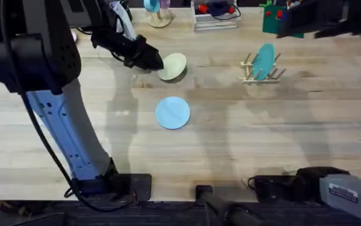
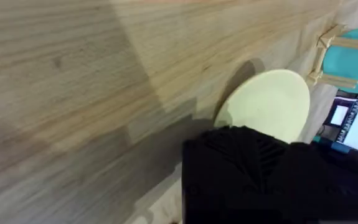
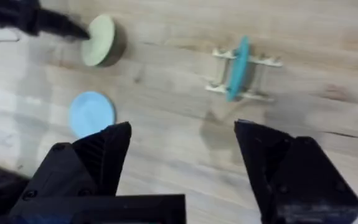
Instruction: Pick up the plates from the table one by one and place each into a slot on the dish rack.
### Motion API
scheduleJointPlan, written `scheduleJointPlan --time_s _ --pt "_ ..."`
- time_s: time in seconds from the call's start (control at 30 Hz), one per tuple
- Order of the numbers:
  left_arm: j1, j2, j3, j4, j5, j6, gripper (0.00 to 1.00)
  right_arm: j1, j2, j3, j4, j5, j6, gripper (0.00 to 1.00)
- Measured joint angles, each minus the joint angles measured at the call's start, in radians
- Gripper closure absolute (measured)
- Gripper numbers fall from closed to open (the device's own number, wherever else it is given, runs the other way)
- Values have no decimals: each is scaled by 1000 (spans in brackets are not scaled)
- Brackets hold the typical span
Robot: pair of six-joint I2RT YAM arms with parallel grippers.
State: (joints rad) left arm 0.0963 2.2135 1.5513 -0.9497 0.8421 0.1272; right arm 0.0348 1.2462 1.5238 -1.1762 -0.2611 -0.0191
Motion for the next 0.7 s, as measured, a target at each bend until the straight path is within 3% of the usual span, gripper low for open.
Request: scheduleJointPlan --time_s 0.2,0.7 --pt "0 0 0 0 0 0 961 90 135 0 70 -49 51 7" --pt "0 0 0 0 0 0 960 329 473 0 430 -70 263 7"
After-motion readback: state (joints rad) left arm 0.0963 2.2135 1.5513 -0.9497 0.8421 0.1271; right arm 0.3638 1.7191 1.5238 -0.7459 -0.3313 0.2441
